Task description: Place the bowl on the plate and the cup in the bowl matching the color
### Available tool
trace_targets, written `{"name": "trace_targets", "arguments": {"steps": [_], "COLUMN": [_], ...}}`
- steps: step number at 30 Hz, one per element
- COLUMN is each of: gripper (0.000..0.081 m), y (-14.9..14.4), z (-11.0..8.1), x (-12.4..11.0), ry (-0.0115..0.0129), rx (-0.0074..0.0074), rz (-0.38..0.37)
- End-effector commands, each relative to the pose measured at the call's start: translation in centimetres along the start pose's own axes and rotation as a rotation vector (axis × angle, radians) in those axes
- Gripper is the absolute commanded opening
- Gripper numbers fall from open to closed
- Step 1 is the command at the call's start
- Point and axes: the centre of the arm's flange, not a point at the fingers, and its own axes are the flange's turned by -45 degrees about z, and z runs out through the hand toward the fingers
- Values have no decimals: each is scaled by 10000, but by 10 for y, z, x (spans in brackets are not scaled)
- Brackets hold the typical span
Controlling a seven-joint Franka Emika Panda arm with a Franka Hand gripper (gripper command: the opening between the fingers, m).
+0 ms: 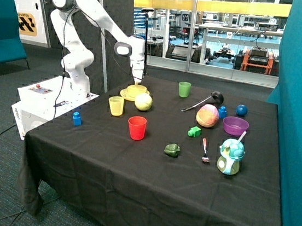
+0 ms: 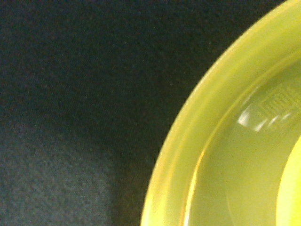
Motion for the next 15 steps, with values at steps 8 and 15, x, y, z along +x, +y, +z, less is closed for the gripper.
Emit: {"name": "trace_targets", "arguments": {"steps": [8, 15], "gripper": [725, 546], "y": [5, 21], "z": [-19, -48], "x": [7, 19], "ry": [-57, -58], "rx": [31, 30], "rz": [-155, 228]}}
